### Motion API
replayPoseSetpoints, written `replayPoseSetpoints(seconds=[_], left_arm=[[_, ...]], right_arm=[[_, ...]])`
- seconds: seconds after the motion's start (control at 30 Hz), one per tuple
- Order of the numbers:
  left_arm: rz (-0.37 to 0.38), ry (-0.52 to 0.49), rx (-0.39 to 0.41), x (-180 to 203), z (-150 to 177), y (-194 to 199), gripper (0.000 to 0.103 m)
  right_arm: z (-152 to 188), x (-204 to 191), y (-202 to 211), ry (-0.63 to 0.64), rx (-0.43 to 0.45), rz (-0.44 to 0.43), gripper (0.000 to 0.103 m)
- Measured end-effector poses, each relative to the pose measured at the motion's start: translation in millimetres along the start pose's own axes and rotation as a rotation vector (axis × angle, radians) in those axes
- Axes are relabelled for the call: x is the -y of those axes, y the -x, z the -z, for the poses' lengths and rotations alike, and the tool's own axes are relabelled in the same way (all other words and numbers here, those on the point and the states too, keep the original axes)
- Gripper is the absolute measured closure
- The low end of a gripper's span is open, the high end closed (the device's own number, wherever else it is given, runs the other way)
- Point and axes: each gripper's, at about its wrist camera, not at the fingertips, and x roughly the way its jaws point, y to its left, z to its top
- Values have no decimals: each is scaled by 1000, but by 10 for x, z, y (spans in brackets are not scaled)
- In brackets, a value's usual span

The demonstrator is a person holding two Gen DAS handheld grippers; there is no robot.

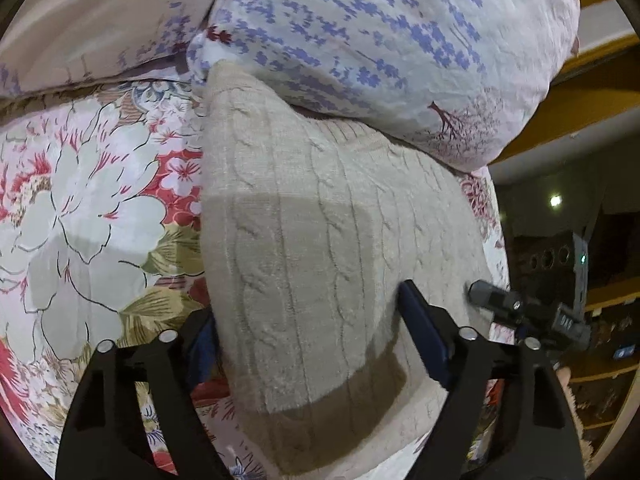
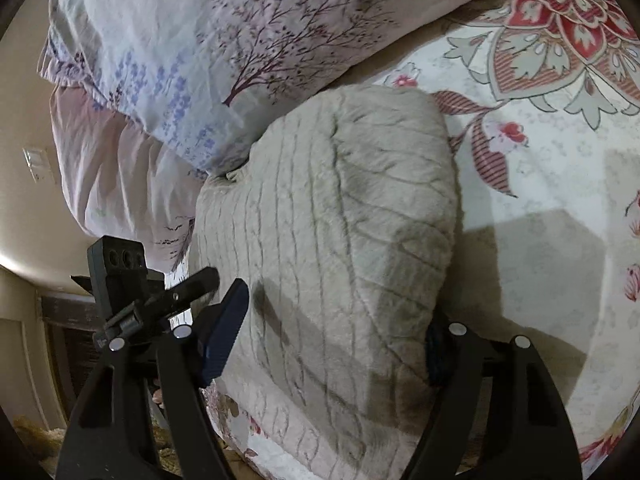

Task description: Fold small clothes

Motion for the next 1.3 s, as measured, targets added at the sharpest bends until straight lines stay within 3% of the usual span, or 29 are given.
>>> replayPoseSetpoints(seconds=[0.03, 0.1, 0.17, 0.27, 0.37, 0.6, 0.87, 1.03, 1.2, 1.3], left_arm=[[7, 12, 6, -16, 2, 9, 28], [9, 23, 18, -44, 5, 31, 32], [8, 33, 35, -49, 14, 60, 39], [27, 49, 56, -71, 23, 129, 57], [45, 40, 67, -87, 25, 224, 62], [53, 52, 115, -261, 77, 674, 64], [4, 69, 166, -723, 288, 1353, 64], [-21, 103, 170, -1024, 392, 1511, 63], [-61, 203, 141, -1408, 455, 1345, 58], [-58, 231, 169, -1471, 472, 1273, 50]], right_arm=[[1, -3, -3, 1, 0, 5, 36], [21, 0, -26, -3, -5, 18, 60], [54, 41, -44, -34, 3, -16, 64], [90, 15, -20, -42, 34, -28, 67], [105, -113, 15, -17, 60, -20, 70], [177, -528, -54, 73, 89, -44, 73], [337, -1107, -478, 224, 65, -42, 74], [468, -1430, -775, 299, 53, -27, 74], [550, -1371, -1103, 249, 34, 38, 70], [531, -1179, -1158, 146, 35, 3, 65]])
